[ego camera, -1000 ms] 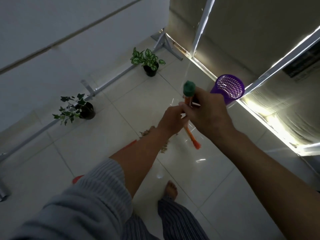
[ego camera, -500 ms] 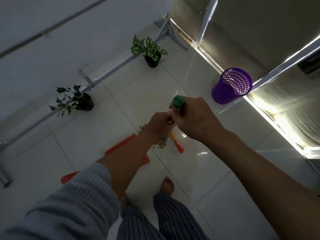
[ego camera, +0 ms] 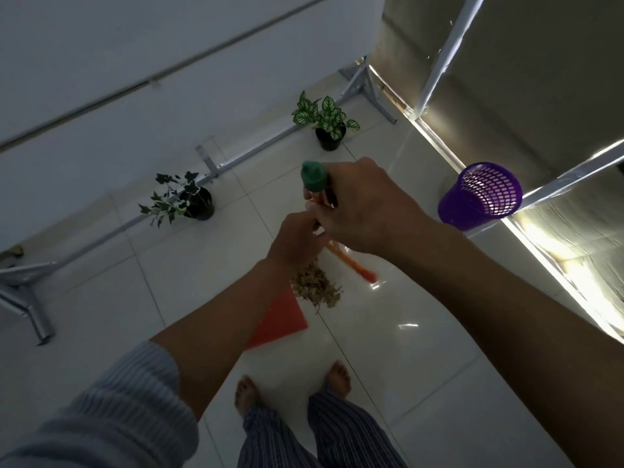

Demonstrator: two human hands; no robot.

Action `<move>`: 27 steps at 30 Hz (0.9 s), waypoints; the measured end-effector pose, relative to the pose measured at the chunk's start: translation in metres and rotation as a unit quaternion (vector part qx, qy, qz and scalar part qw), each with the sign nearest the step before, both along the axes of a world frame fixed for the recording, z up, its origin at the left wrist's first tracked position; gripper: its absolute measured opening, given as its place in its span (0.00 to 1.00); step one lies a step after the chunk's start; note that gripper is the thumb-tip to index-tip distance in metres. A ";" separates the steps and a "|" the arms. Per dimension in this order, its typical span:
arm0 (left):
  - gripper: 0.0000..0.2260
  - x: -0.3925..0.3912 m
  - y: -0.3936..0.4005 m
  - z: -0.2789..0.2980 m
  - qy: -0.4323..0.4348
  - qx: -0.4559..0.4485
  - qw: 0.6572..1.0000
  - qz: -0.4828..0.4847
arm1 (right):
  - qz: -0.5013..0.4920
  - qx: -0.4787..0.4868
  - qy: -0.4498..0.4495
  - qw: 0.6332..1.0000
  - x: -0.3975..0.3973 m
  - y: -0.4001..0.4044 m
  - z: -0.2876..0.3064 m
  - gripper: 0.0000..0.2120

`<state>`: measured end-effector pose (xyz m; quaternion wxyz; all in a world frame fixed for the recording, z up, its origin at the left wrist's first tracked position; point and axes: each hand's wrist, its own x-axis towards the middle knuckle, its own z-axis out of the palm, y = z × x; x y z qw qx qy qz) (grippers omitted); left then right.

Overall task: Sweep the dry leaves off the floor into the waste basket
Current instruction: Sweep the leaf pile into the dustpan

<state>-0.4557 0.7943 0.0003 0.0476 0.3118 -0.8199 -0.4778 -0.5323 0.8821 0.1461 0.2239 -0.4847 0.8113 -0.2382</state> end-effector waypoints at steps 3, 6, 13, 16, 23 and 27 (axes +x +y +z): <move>0.05 0.001 -0.005 0.006 -0.002 0.007 1.000 0.024 | 0.033 0.026 -0.010 0.999 0.002 -0.006 -0.006 0.05; 0.09 0.004 -0.008 -0.002 -0.033 -0.007 0.999 0.032 | 0.061 0.070 -0.018 0.996 0.004 -0.005 -0.022 0.04; 0.11 0.029 0.003 -0.018 -0.090 -0.020 0.996 -0.003 | 0.094 0.134 -0.045 0.985 0.018 0.006 -0.043 0.06; 0.11 0.044 0.009 -0.023 -0.063 -0.018 0.997 -0.027 | 0.090 0.132 -0.061 0.985 0.024 0.012 -0.041 0.07; 0.04 0.068 0.008 -0.030 -0.008 -0.092 0.985 -0.143 | 0.033 0.068 -0.047 0.996 0.044 0.024 -0.026 0.07; 0.09 0.070 0.010 -0.014 0.027 -0.077 0.985 -0.150 | -0.003 0.038 0.011 0.999 0.061 0.026 -0.013 0.02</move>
